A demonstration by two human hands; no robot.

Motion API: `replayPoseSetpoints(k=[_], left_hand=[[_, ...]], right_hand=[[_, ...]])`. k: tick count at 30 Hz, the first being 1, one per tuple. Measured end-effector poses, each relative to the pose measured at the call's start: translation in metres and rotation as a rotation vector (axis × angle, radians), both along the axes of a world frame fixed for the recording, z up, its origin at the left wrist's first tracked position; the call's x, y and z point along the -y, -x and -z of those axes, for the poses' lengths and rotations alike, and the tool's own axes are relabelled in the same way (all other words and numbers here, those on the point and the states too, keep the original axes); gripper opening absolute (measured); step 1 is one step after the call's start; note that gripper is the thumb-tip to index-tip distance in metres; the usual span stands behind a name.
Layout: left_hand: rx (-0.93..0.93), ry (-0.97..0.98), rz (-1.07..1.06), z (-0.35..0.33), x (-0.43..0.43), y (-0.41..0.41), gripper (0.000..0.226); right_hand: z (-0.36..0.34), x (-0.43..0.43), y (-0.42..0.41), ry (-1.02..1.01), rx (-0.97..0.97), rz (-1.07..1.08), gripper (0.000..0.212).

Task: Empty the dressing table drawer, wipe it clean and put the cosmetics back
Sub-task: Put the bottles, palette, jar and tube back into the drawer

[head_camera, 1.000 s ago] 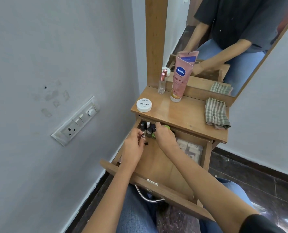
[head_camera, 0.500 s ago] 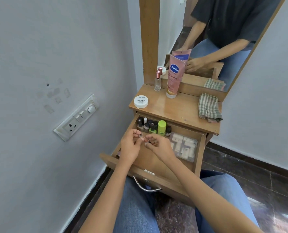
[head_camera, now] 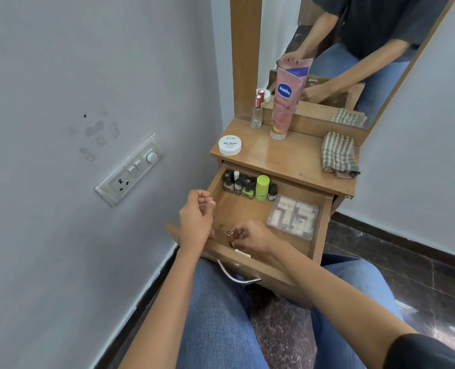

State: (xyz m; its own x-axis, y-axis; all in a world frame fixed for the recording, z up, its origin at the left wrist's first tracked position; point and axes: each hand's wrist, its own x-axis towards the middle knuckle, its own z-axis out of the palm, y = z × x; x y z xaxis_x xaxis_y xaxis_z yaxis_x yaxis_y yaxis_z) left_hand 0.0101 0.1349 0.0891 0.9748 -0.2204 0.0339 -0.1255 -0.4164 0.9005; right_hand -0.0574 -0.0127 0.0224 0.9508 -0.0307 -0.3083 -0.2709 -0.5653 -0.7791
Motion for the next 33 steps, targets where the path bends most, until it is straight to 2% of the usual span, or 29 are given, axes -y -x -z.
replayPoseSetpoints(k=[4, 8, 15, 23, 29, 33], left_hand=[[-0.007, 0.023, -0.024, -0.006, -0.002, 0.001, 0.01], [0.002, -0.002, -0.04, -0.009, -0.001, 0.001, 0.008], [-0.079, 0.048, -0.035, -0.007, -0.001, 0.0, 0.007], [-0.056, -0.013, -0.022, -0.004, 0.003, -0.001, 0.011], [-0.03, -0.026, -0.007, 0.001, 0.01, -0.008, 0.009], [0.04, -0.006, 0.033, 0.0, 0.023, -0.018, 0.006]], right_hand=[[0.003, -0.008, -0.007, 0.082, -0.008, -0.079, 0.024], [0.008, -0.012, -0.013, 0.122, 0.009, -0.103, 0.024], [0.012, -0.018, -0.02, -0.025, 0.008, -0.043, 0.026], [0.007, -0.02, -0.02, -0.031, -0.006, -0.047, 0.027], [-0.004, -0.001, -0.012, 0.066, 0.054, 0.083, 0.023], [-0.029, 0.019, -0.015, 0.1, 0.209, 0.219, 0.016]])
